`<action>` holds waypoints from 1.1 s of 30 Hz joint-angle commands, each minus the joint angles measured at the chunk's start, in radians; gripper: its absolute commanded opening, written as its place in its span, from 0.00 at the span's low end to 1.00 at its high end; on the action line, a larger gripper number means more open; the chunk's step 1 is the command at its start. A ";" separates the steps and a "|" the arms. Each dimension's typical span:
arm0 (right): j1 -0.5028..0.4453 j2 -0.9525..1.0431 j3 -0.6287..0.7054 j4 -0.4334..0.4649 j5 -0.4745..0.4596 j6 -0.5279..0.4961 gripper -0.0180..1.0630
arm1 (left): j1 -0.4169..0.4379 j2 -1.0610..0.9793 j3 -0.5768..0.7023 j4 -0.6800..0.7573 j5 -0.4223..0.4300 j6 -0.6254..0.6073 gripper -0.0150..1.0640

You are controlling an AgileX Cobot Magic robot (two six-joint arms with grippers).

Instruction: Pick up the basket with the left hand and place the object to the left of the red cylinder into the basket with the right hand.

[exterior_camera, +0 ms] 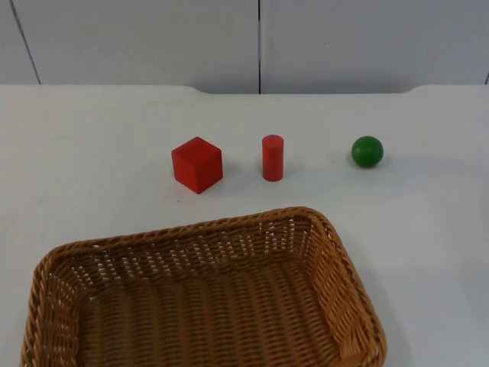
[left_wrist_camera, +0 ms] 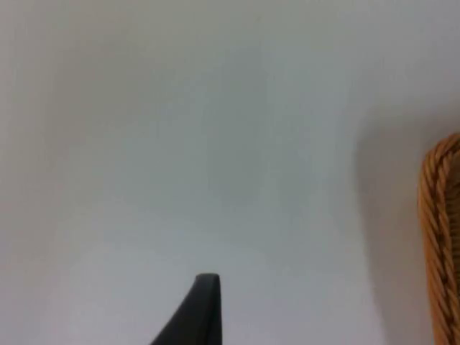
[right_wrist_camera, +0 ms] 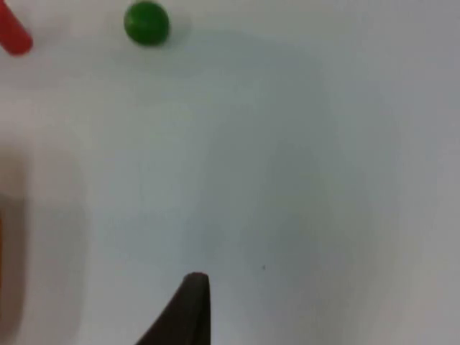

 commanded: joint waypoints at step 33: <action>-0.006 0.070 -0.009 0.010 0.049 0.003 0.99 | -0.255 0.411 -0.004 -0.210 -0.253 0.006 0.76</action>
